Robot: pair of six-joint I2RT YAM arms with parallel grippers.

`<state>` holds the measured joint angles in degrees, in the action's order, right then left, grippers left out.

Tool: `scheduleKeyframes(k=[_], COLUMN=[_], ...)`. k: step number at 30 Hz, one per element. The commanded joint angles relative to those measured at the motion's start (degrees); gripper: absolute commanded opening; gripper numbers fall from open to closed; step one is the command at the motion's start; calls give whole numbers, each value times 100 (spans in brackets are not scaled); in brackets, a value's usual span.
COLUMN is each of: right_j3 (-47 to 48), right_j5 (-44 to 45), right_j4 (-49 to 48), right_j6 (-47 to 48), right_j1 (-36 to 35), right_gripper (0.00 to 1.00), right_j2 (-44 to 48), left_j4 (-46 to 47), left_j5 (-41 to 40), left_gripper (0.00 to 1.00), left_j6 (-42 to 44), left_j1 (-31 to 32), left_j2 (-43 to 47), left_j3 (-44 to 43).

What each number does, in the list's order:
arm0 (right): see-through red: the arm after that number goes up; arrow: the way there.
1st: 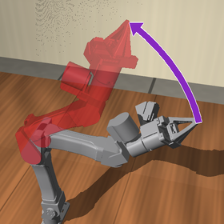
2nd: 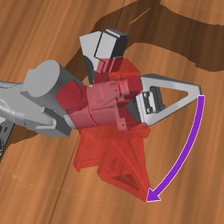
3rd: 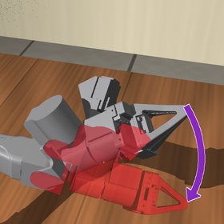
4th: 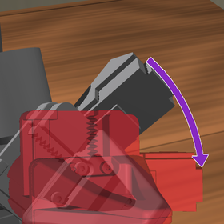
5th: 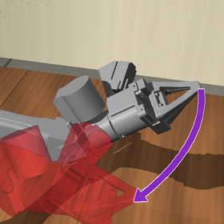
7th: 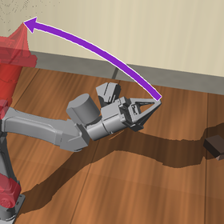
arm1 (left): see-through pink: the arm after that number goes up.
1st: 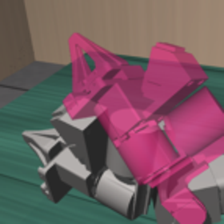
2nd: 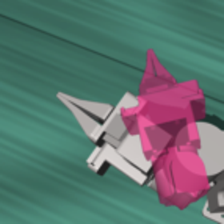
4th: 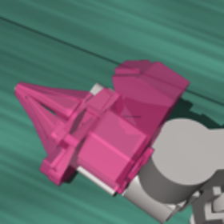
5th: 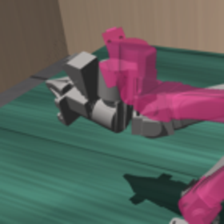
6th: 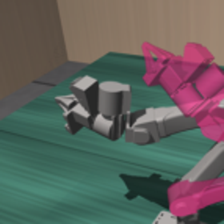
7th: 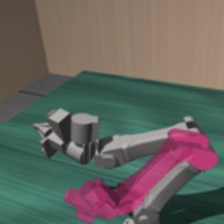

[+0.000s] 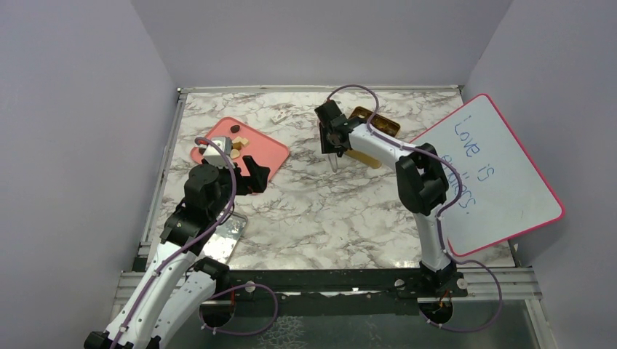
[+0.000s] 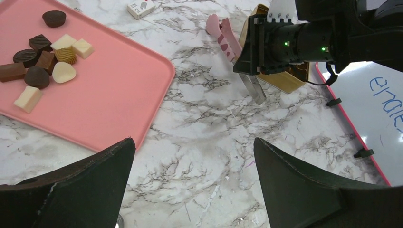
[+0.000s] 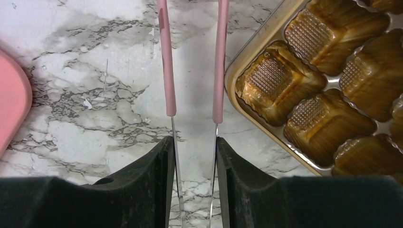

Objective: Pack the chocolate
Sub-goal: Pick up the fake chocolate from the center of the board.

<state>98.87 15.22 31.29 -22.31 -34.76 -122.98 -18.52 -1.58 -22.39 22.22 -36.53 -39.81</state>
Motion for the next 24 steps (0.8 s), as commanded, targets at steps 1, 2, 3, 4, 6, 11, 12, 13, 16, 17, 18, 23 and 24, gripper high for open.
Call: scheduleKeyframes(k=[1,2,3,4,6,11,12,13,16,17,18,23,24], right_j3=[396,458,525,614,781,1095,1152,1211,1277,1275,1298,1345,1352], right_j5=[150,146,170,199,207,112,98,102,121,121,119,53,29], right_j4=[327,344,383,447,522,584,619,661,701,677,674,690,696], right_j6=[153,162,180,182,187,307,332,352,422,459,490,568,583], right_j1=[47,54,57,54,74,107,117,123,136,149,151,163,156], right_gripper=[40,41,41,41,41,41,41,41,41,40,39,36,35], right_j2=[-258,-311,-356,-411,-502,-707,-748,-782,-827,-822,-834,-859,-855], left_j4=[129,137,138,143,152,174,178,179,174,174,174,187,183], left_j5=[-88,-88,-94,-96,-105,-105,-105,-105,-129,-131,-132,-132,-139], left_gripper=[95,95,95,95,95,95,95,95,95,95,95,95,95], left_j6=[101,108,118,121,129,139,143,151,150,148,141,132,126], left_j1=[-27,-25,-25,-24,-24,-24,-24,-24,-29,-25,-25,-24,-24], left_j2=[78,70,70,73,79,74,75,82,108,115,123,152,158], left_j3=[65,70,66,68,67,66,76,83,90,91,83,105,105])
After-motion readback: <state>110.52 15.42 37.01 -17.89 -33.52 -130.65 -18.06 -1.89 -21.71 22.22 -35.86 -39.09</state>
